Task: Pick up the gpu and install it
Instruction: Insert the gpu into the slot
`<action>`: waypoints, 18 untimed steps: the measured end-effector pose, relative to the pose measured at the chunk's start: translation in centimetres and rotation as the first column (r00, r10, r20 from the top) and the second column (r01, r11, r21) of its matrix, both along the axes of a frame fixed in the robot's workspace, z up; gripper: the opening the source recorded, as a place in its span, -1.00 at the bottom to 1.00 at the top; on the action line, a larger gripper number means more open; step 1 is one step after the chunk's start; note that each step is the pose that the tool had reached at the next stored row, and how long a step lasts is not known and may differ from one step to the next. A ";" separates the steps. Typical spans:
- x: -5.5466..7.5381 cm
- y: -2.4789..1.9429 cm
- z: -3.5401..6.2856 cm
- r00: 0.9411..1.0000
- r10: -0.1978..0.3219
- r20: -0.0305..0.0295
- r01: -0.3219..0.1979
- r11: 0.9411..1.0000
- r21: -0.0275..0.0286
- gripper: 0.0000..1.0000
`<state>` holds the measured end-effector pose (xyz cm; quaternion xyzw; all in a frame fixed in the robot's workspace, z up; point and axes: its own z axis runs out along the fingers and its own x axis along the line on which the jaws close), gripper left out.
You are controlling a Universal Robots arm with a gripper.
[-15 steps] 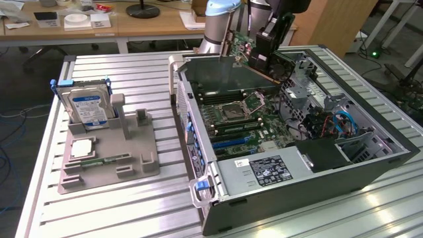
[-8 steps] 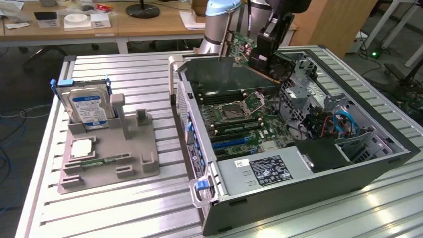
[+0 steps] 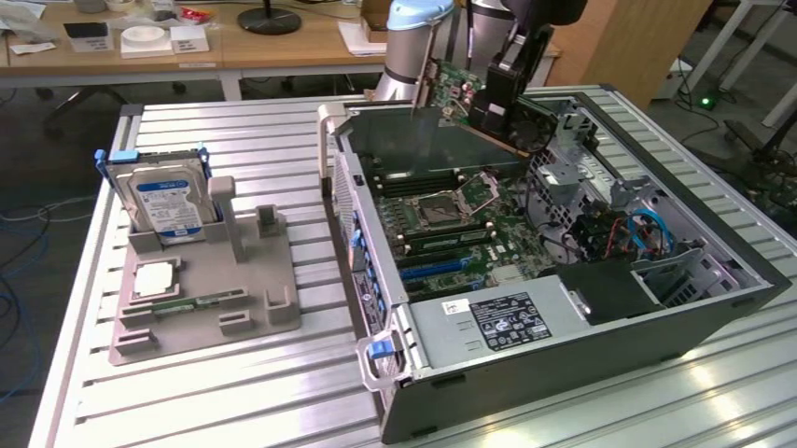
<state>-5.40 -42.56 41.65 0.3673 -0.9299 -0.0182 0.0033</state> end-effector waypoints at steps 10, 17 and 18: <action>0.0 -0.04 -0.01 0.998 0.067 0.001 -0.067 0.998 0.000 -0.45; -0.1 -0.11 -0.01 0.993 0.119 0.004 -0.119 0.993 0.000 -0.45; -0.1 -0.11 -0.01 0.992 0.126 0.005 -0.126 0.992 0.000 -0.45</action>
